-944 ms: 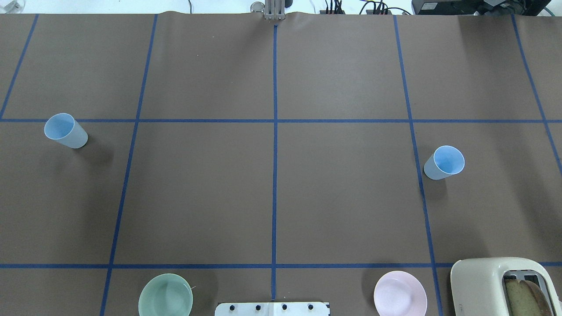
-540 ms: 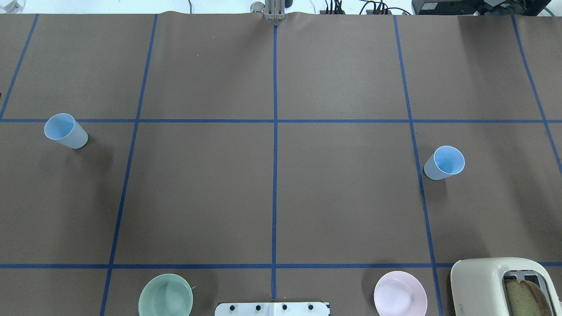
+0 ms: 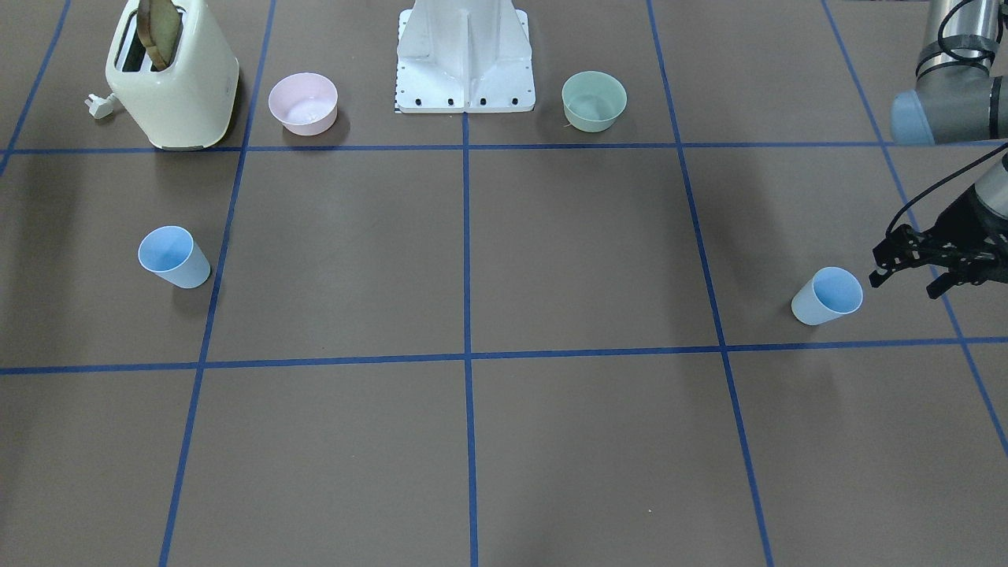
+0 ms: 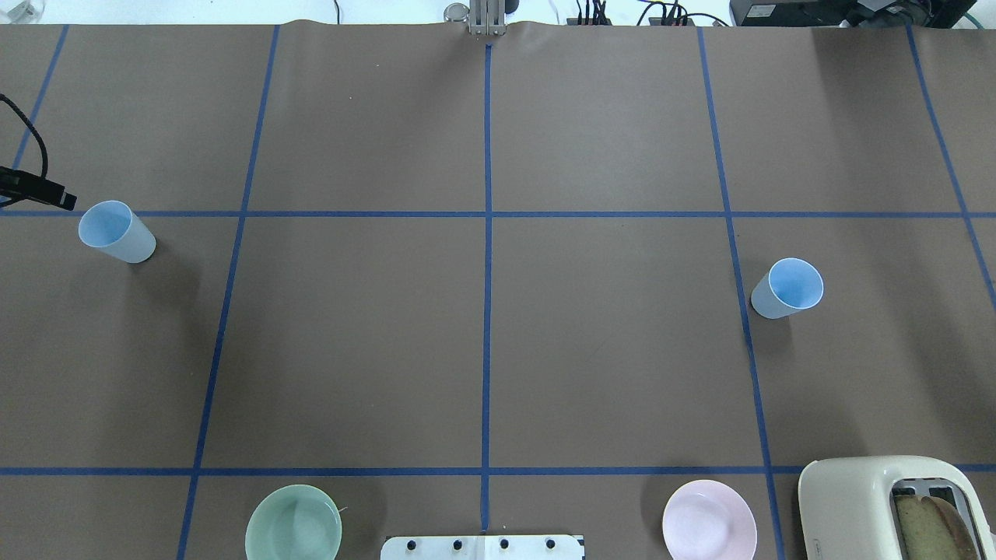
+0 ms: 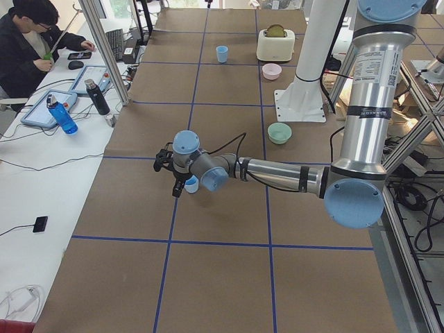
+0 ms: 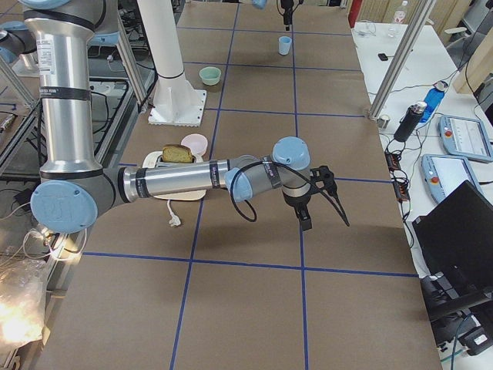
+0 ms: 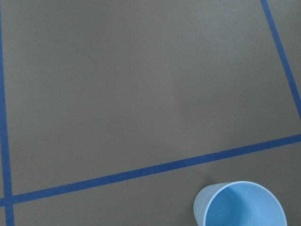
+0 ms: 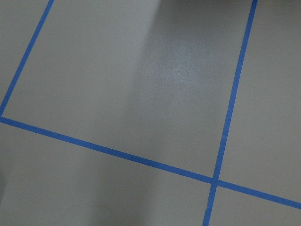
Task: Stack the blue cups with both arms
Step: 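Reach the left gripper down and grasp the light-blue cup's rim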
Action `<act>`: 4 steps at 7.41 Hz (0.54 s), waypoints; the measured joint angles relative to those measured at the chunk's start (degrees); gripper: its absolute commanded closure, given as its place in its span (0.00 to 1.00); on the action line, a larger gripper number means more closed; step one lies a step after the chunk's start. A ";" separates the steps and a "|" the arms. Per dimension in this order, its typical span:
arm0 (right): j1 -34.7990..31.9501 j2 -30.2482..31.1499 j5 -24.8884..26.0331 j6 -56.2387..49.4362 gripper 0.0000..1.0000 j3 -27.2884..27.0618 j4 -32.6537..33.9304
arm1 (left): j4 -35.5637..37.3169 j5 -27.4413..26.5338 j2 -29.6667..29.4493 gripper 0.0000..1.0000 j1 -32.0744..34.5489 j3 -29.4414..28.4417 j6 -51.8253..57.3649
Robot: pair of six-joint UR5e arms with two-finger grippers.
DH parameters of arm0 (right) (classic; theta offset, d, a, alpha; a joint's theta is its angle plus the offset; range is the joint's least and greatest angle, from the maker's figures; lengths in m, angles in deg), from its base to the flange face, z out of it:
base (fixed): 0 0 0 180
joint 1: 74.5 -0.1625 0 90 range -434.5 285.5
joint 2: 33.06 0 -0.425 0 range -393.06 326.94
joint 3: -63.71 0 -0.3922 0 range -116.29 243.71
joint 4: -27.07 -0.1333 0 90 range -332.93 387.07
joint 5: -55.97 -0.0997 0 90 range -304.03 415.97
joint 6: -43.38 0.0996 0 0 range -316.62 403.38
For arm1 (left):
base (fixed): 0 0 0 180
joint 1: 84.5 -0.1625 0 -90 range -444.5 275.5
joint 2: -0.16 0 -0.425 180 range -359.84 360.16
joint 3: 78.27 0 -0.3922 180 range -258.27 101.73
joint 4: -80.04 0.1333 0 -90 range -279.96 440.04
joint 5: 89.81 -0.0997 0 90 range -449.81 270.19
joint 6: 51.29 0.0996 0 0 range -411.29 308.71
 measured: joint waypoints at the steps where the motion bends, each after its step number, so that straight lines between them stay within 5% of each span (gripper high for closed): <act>1: 0.00 0.06 0.04 0.01 0.00 0.03 -0.01 | -0.04 -0.76 -0.69 0.31 -1.37 -0.67 -0.07; 3: 0.01 0.18 0.07 0.01 0.00 0.06 -0.01 | -0.06 -1.81 -2.13 0.86 -2.76 -2.75 -0.02; 4: 0.01 0.24 0.08 0.01 0.00 0.07 -0.01 | -0.11 -2.32 -2.35 1.00 -3.28 -3.11 0.05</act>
